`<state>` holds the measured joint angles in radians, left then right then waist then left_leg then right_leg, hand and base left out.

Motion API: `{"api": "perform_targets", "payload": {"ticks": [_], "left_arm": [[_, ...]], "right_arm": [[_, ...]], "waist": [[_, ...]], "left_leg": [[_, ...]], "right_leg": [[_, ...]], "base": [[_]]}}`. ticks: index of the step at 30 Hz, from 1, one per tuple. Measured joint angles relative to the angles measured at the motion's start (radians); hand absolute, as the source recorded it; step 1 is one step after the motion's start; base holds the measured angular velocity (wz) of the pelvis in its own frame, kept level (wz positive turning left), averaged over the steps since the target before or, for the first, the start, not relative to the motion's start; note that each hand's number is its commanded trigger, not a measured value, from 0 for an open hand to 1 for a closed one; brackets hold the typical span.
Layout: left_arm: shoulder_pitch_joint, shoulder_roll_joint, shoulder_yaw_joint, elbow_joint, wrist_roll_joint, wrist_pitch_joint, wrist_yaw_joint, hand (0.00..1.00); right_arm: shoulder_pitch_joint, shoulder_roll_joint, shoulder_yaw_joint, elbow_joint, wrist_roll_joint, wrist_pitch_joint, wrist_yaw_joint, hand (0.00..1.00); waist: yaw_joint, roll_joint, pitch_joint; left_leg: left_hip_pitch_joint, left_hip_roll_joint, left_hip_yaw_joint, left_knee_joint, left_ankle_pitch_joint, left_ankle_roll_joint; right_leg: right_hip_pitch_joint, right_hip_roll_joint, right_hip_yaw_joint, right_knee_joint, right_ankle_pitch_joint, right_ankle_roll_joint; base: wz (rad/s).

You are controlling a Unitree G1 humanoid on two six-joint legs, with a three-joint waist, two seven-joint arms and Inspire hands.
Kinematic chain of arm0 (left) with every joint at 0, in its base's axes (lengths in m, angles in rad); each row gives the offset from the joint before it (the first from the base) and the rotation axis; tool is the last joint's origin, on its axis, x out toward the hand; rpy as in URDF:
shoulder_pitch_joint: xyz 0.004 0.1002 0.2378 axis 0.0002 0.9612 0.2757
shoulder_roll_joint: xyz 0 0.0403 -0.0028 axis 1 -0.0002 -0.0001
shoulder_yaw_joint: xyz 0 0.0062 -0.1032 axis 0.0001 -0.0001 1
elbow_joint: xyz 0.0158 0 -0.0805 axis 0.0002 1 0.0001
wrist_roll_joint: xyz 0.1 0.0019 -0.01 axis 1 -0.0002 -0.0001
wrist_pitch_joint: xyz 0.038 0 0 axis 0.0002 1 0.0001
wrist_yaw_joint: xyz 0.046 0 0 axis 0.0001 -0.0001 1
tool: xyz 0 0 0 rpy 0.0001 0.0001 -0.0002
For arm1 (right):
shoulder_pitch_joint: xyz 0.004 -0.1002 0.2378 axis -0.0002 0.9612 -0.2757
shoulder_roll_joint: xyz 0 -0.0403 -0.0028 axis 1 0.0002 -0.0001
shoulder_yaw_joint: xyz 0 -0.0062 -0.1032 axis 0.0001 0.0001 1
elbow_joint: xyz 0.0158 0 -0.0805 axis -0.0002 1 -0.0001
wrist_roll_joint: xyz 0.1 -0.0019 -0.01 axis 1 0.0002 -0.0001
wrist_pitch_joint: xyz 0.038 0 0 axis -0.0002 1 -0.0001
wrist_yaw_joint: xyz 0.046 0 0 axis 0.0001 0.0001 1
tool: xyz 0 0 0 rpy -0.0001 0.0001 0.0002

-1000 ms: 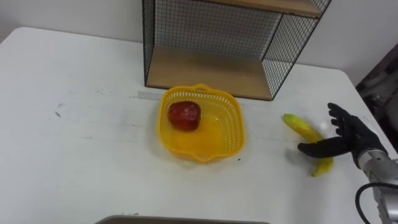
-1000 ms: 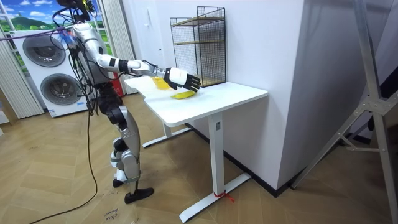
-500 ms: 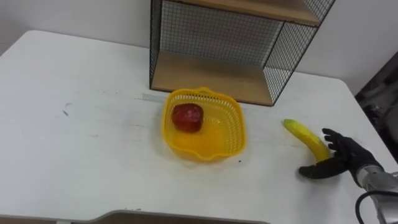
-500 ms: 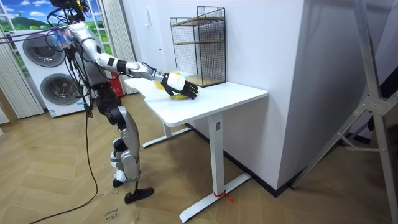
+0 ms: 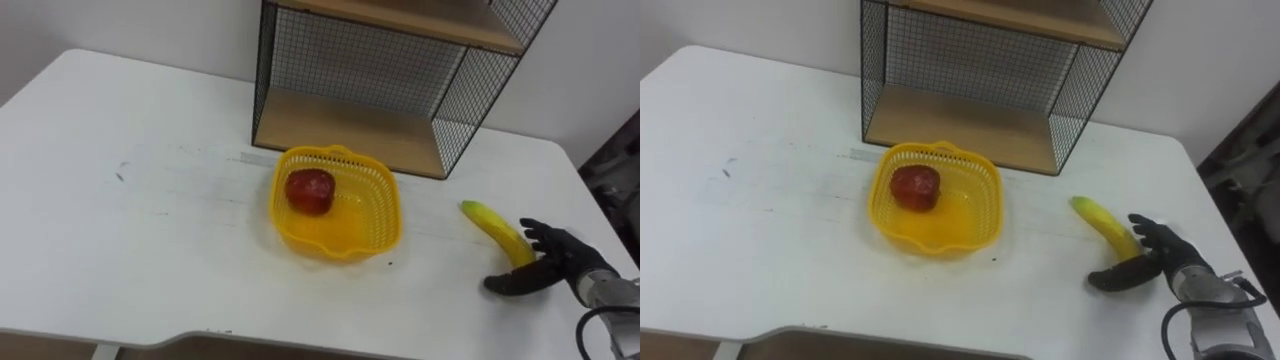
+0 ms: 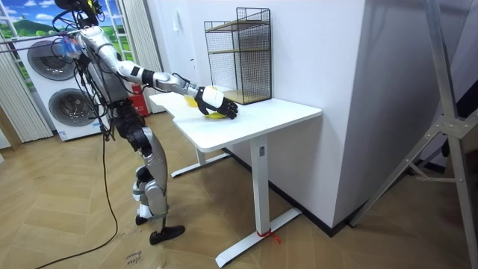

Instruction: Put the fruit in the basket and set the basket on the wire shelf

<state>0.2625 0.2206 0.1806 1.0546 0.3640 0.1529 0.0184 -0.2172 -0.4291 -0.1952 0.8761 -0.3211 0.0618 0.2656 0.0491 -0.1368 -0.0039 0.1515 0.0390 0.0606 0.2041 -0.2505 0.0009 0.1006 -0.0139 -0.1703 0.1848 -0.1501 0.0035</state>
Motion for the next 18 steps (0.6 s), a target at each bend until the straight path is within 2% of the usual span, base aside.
{"api": "perform_targets", "payload": {"ticks": [1, 2, 3, 8, 13, 18], "left_arm": [[-0.001, 0.001, 0.000, 0.000, 0.000, 0.000, 0.005, 0.00], [-0.002, 0.000, 0.000, 0.000, 0.000, 0.000, 0.010, 0.00], [-0.003, 0.000, 0.000, 0.000, 0.000, 0.001, 0.013, 0.00], [-0.006, -0.001, -0.008, 0.000, 0.000, 0.015, 0.016, 0.00], [-0.018, 0.001, -0.011, 0.000, -0.001, 0.021, 0.019, 0.00], [-0.034, 0.008, -0.036, 0.000, -0.001, 0.020, 0.017, 0.00]], "right_arm": [[0.000, -0.002, -0.002, 0.005, -0.002, 0.000, -0.001, 0.61], [0.000, -0.005, -0.002, 0.007, -0.003, 0.000, -0.001, 0.71], [0.001, -0.009, -0.001, 0.010, -0.004, 0.000, -0.004, 0.98], [-0.003, -0.032, 0.011, 0.017, -0.077, 0.006, -0.067, 1.00], [-0.018, -0.047, 0.015, 0.016, -0.163, 0.028, -0.126, 1.00], [-0.016, -0.042, 0.017, 0.015, -0.184, 0.028, -0.127, 1.00]], "waist": [[0.003, 0.001, -0.0005], [0.005, 0.001, -0.0008], [0.008, 0.003, -0.0015], [0.021, 0.015, -0.0059], [0.021, 0.037, -0.0025], [0.021, 0.023, -0.0009]], "left_leg": [[0.000, -0.001, -0.004, 0.000, 0.000, 0.000], [0.001, -0.001, -0.005, 0.000, 0.000, 0.000], [0.001, -0.001, -0.006, 0.000, 0.000, 0.000], [0.000, 0.000, -0.012, 0.002, 0.000, 0.000], [0.000, 0.002, -0.019, -0.003, 0.002, -0.003], [0.000, 0.001, -0.019, -0.011, 0.002, -0.004]], "right_leg": [[0.002, 0.000, -0.001, -0.001, 0.000, 0.000], [0.002, 0.000, -0.002, 0.000, 0.000, 0.000], [0.003, 0.000, -0.002, 0.000, 0.000, 0.000], [0.005, -0.001, -0.011, -0.001, 0.001, 0.000], [0.004, 0.001, -0.023, -0.002, -0.001, -0.001], [0.005, 0.002, -0.021, -0.012, -0.002, -0.001]], "base": [[0.05], [0.05], [0.03], [0.03], [0.05], [0.00]]}}
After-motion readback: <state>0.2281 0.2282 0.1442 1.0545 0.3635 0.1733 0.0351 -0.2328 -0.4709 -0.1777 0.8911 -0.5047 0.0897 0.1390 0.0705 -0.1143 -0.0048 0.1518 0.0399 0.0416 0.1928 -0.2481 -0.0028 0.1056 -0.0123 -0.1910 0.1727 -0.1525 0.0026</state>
